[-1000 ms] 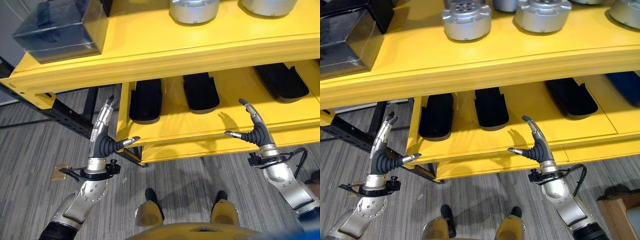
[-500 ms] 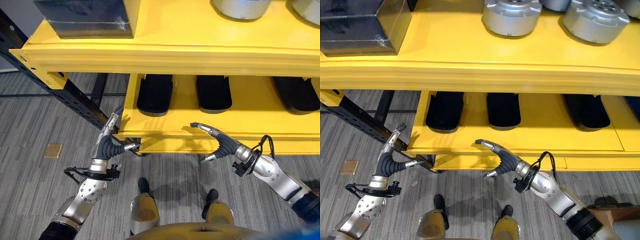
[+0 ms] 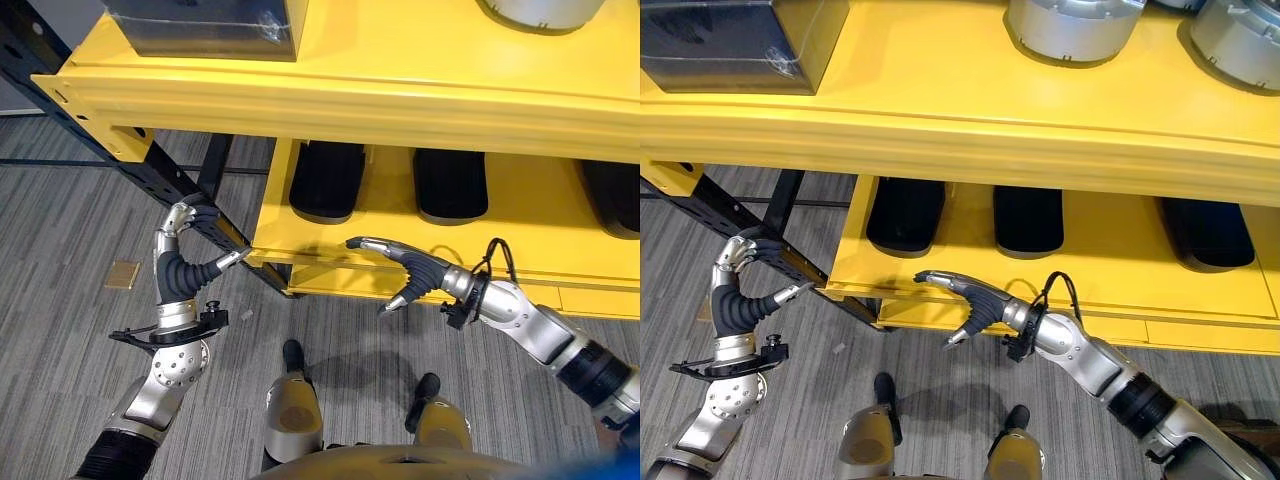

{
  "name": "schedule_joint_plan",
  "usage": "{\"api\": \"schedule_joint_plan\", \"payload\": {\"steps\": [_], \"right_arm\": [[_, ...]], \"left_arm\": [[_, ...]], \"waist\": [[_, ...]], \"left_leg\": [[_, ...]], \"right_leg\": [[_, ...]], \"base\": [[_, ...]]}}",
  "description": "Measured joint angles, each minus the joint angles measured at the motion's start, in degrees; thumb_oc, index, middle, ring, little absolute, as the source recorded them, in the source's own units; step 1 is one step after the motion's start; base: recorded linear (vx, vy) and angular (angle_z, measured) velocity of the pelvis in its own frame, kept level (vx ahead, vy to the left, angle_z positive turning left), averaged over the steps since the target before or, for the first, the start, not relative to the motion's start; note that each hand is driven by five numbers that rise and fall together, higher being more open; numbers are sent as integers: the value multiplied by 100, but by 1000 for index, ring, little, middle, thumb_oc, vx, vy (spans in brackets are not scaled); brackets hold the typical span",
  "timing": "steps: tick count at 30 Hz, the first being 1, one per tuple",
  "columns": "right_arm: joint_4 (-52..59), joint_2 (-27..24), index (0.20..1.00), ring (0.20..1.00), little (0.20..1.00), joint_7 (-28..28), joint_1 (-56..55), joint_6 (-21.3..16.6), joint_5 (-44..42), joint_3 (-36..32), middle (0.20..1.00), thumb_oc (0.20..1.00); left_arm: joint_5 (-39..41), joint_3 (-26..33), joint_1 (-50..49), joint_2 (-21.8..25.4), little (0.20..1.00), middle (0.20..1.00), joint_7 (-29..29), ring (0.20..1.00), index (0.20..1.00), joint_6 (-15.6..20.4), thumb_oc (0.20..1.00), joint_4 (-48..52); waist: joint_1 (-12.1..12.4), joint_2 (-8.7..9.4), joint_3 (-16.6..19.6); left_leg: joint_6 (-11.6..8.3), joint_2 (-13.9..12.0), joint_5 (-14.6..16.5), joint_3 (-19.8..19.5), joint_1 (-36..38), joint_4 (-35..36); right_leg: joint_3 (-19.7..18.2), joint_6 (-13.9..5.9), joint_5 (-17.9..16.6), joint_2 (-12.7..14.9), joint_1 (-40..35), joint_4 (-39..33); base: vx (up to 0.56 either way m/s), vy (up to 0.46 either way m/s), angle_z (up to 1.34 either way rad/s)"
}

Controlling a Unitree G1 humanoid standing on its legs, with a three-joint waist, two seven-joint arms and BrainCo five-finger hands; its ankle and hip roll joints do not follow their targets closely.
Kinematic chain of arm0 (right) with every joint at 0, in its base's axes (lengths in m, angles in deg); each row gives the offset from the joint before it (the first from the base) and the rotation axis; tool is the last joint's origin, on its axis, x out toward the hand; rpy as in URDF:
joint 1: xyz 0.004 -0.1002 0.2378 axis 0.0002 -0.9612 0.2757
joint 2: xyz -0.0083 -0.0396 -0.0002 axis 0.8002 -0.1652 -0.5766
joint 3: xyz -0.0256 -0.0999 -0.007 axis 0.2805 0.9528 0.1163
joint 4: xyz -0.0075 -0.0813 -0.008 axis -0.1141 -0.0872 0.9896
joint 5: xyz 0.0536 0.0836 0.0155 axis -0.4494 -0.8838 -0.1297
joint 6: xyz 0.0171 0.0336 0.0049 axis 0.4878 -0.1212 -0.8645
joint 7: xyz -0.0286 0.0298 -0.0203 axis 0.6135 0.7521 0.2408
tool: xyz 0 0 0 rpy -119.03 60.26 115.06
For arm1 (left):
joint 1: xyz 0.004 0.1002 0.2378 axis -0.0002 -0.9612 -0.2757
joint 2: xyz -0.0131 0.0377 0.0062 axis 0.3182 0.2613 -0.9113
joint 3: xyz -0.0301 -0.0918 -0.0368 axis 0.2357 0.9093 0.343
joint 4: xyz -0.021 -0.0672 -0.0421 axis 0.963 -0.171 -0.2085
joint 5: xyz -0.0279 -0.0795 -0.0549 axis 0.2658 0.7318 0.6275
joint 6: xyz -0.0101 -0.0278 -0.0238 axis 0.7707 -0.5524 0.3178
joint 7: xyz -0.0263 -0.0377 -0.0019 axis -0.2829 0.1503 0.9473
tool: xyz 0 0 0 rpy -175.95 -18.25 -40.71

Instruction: Move parts from the plastic box to the shelf.

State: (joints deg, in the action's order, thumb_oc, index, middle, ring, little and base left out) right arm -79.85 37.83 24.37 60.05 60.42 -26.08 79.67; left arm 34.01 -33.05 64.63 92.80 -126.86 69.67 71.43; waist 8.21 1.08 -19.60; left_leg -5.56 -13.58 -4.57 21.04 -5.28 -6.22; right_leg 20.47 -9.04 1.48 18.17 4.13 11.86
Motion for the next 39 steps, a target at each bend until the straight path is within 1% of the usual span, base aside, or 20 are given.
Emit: {"api": "schedule_joint_plan", "payload": {"steps": [2,4,8,10,14,18,21,25,30,33,39], "right_arm": [[-239,182,1000,1000,1000,45,139,68,4,135,1000,1000],[-372,272,1000,1000,1000,138,238,94,53,187,1000,1000],[-589,573,1000,1000,1000,285,454,139,86,188,1000,1000],[-589,607,1000,1000,1000,314,465,143,176,191,1000,1000],[-627,608,1000,1000,1000,372,466,208,361,223,1000,1000],[-840,609,1000,1000,1000,503,471,257,585,382,1000,1000],[-1196,840,1000,1000,1000,685,680,319,674,429,1000,1000],[-1282,1005,1000,1000,1000,812,870,328,844,426,1000,1000],[-1414,1132,1000,1000,1000,992,873,497,1067,587,1000,1000],[-1757,1255,1000,1000,1000,1073,873,587,1076,623,1000,1000],[-1903,1500,1000,1000,1000,1254,968,741,1079,625,1000,1000]], "left_arm": [[1,3,116,-125,1000,1000,-6,1000,1000,0,1000,1],[63,9,139,-123,1000,1000,-14,1000,1000,-7,1000,37],[227,12,145,-124,1000,1000,-123,1000,1000,-46,1000,71],[253,11,150,-124,1000,1000,-124,1000,1000,-56,1000,71],[275,4,150,-182,1000,1000,-127,1000,1000,-64,1000,71],[286,2,153,-242,1000,1000,-144,1000,1000,-126,1000,71],[389,-38,215,-299,1000,1000,-144,1000,1000,-141,1000,70],[449,-65,291,-313,1000,1000,-171,1000,1000,-176,1000,71],[452,-103,309,-349,1000,1000,-206,1000,1000,-179,1000,67],[452,-173,334,-354,1000,1000,-205,1000,1000,-179,1000,68],[486,-207,371,-356,1000,1000,-202,1000,1000,-261,1000,68]], "waist": [[56,-6,-4],[109,-8,-4],[122,-27,-14],[128,-52,-28],[145,-157,-81],[152,-174,-78],[152,-225,-102],[179,-293,-119],[191,-347,-106],[183,-384,-93],[182,-460,-81]], "left_leg": [[-1,0,0,-58,0,-1],[-8,3,5,-71,0,-4],[-9,15,6,-91,0,-4],[-9,24,6,-103,-1,-3],[-7,29,5,-110,0,-6],[-7,40,5,-114,0,-7],[-6,68,4,-124,1,-14],[-5,74,3,-130,-1,-16],[2,97,-3,-153,-5,-18],[3,145,-4,-197,-5,-17],[14,160,-11,-220,-8,-18]], "right_leg": [[79,4,8,6,-54,-2],[94,7,16,11,-62,-2],[120,5,23,25,-62,5],[133,1,27,33,-62,10],[136,1,28,40,-64,23],[136,0,33,53,-84,33],[137,-1,33,88,-84,53],[151,-5,36,101,-65,70],[191,-16,78,146,-81,147],[220,-26,119,206,-79,228],[248,-28,148,238,-61,286]], "base": [[0,32,13],[3,36,6],[0,37,3],[-3,11,2],[0,0,0],[0,0,0],[-3,8,1],[-14,22,2],[-2,7,2],[-8,14,9],[-5,14,3]]}}
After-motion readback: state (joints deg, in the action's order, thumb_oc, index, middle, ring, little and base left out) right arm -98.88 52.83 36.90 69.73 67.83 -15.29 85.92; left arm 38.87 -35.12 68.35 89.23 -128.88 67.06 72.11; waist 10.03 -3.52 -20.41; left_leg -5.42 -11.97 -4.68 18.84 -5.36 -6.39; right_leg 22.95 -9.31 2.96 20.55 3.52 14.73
